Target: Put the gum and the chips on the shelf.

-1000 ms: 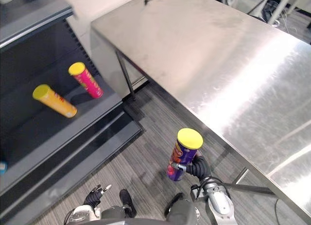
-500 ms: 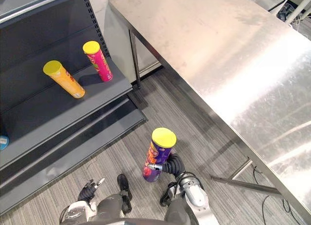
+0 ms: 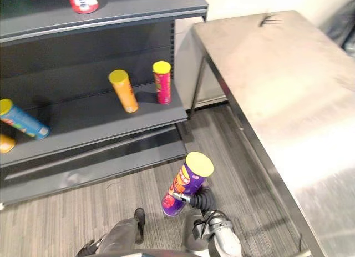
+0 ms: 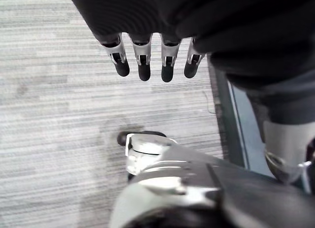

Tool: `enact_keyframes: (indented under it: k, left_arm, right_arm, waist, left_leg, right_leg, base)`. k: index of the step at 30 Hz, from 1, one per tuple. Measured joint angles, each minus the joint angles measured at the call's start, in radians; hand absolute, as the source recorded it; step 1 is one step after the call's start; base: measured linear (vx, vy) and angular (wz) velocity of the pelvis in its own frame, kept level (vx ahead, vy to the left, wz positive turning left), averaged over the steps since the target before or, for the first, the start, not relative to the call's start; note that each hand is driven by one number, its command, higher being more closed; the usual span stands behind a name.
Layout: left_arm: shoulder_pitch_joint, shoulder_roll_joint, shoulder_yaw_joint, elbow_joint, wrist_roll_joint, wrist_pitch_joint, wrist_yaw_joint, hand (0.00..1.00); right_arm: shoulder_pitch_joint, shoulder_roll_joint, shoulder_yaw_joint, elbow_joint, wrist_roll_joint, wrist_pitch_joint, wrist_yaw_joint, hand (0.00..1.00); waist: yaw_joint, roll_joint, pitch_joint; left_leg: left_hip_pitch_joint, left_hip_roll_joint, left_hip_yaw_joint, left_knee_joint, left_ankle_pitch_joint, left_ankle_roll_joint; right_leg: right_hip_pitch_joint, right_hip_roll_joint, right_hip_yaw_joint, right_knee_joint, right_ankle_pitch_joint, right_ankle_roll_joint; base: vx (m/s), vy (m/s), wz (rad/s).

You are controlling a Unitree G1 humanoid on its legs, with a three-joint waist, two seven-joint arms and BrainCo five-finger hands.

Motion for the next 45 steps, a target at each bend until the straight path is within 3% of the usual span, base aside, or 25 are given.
enact_keyframes:
  k: [2,7,12,19,22,24,31,34,35,37,38,40,45]
  left_arm:
    - [-0.037,0.002,-0.005,-0.029,-0.008,-0.005,-0.001,0.00]
    - [-0.037,0.011,-0.032,-0.054,-0.008,-0.009,-0.007,0.00]
    - [-0.036,0.024,-0.059,-0.053,-0.007,-0.020,-0.025,0.00]
    - [-0.049,0.018,-0.055,-0.044,-0.008,-0.025,-0.029,0.00]
    - [-0.049,-0.002,-0.020,-0.044,-0.011,-0.023,-0.027,0.00]
    - [-0.048,-0.019,-0.005,-0.043,-0.018,-0.018,-0.026,0.00]
    - [-0.049,-0.030,0.051,-0.044,-0.060,-0.019,-0.001,0.00]
    - [-0.055,-0.048,0.051,-0.063,-0.100,-0.019,0.007,0.00]
    - [-0.056,-0.057,0.044,-0.082,-0.119,-0.019,0.007,0.00]
    - [-0.057,-0.070,0.038,-0.094,-0.138,-0.020,0.007,0.00]
    - [-0.070,-0.080,0.028,-0.094,-0.138,-0.020,0.006,0.00]
    - [-0.085,-0.077,0.020,-0.096,-0.155,-0.020,0.011,0.00]
    - [-0.123,-0.084,0.000,-0.118,-0.176,-0.031,0.026,0.00]
  right_arm:
    - [-0.030,-0.015,0.002,-0.011,0.004,0.000,0.011,1.00]
    - [-0.092,-0.034,-0.074,-0.014,0.020,0.000,0.011,1.00]
    - [-0.323,-0.134,-0.091,0.007,-0.088,-0.002,-0.013,1.00]
    - [-0.731,-0.203,-0.022,0.240,-0.091,-0.002,-0.097,1.00]
    - [-0.879,-0.196,0.020,0.360,-0.089,0.000,-0.105,1.00]
    - [-0.994,-0.193,0.020,0.478,-0.086,0.004,-0.128,1.00]
    - [-1.318,-0.183,0.001,0.800,-0.085,0.036,-0.221,1.00]
    - [-1.445,-0.140,-0.084,0.905,-0.079,0.042,-0.264,1.00]
    - [-1.479,-0.128,-0.118,0.934,-0.067,0.045,-0.281,1.00]
    - [-1.513,-0.116,-0.151,0.960,-0.066,0.048,-0.300,1.00]
    - [-1.540,-0.114,-0.164,0.962,-0.066,0.050,-0.308,1.00]
    - [-1.557,-0.103,-0.170,0.962,-0.066,0.054,-0.321,1.00]
    - [-1.618,-0.054,-0.181,0.975,-0.066,0.070,-0.346,1.00]
  waist:
    - [-0.008,0.014,-0.006]
    - [-0.006,0.016,-0.008]
    - [0.001,0.016,-0.014]
    - [0.056,0.031,-0.022]
    - [0.098,0.048,-0.020]
    - [0.111,0.077,-0.014]
    - [0.174,0.104,0.033]
    - [0.192,0.111,0.073]
    - [0.211,0.116,0.084]
    - [0.215,0.120,0.095]
    - [0.218,0.107,0.111]
    - [0.220,0.109,0.119]
    - [0.264,0.109,0.124]
  left_leg:
    - [-0.014,0.030,-0.082,-0.093,0.059,-0.044]
    - [0.013,0.077,-0.130,-0.284,0.182,-0.083]
    - [0.003,0.086,-0.140,-0.322,0.200,-0.087]
    - [-0.032,0.080,-0.188,-0.357,0.237,-0.083]
    - [-0.037,0.075,-0.227,-0.370,0.254,-0.085]
    - [-0.063,0.068,-0.268,-0.372,0.267,-0.085]
    - [-0.107,0.051,-0.332,-0.406,0.319,-0.095]
    - [-0.142,0.049,-0.346,-0.407,0.326,-0.096]
    - [-0.155,0.051,-0.344,-0.412,0.325,-0.097]
    - [-0.169,0.056,-0.335,-0.425,0.306,-0.116]
    - [-0.204,0.043,-0.291,-0.356,0.329,-0.086]
    - [-0.226,0.028,-0.285,-0.337,0.334,-0.097]
    - [-0.242,0.020,-0.293,-0.373,0.363,-0.099]
  right_leg:
    - [-0.019,0.016,-0.104,0.015,-0.026,-0.036]
    - [-0.031,0.038,-0.195,0.006,-0.033,-0.054]
    - [-0.030,0.049,-0.201,-0.043,-0.013,-0.062]
    - [-0.030,0.045,-0.230,-0.095,0.016,-0.057]
    - [-0.030,0.045,-0.245,-0.086,0.015,-0.057]
    - [-0.035,0.043,-0.261,-0.075,0.013,-0.058]
    - [-0.112,0.018,-0.292,0.041,-0.035,-0.064]
    - [-0.156,0.003,-0.310,0.085,-0.051,-0.068]
    - [-0.170,0.003,-0.318,0.093,-0.053,-0.069]
    - [-0.178,-0.006,-0.338,0.092,-0.052,-0.071]
    - [-0.196,-0.032,-0.345,0.101,-0.056,-0.069]
    - [-0.215,-0.044,-0.338,0.135,-0.064,-0.059]
    - [-0.240,-0.060,-0.347,0.136,-0.064,-0.058]
  base:
    - [0.15,-0.285,0.97]
    - [0.14,-0.168,0.50]
    - [0.08,0.008,0.06]
    - [-0.01,0.031,0.17]
    - [-0.02,-0.009,0.32]
    - [-0.04,-0.009,0.50]
    - [-0.09,-0.046,0.30]
    - [-0.13,-0.066,0.24]
    - [-0.08,-0.052,0.20]
    - [-0.04,-0.032,0.27]
    - [0.02,-0.002,0.27]
    - [0.05,0.008,0.27]
    - [0.06,-0.025,0.14]
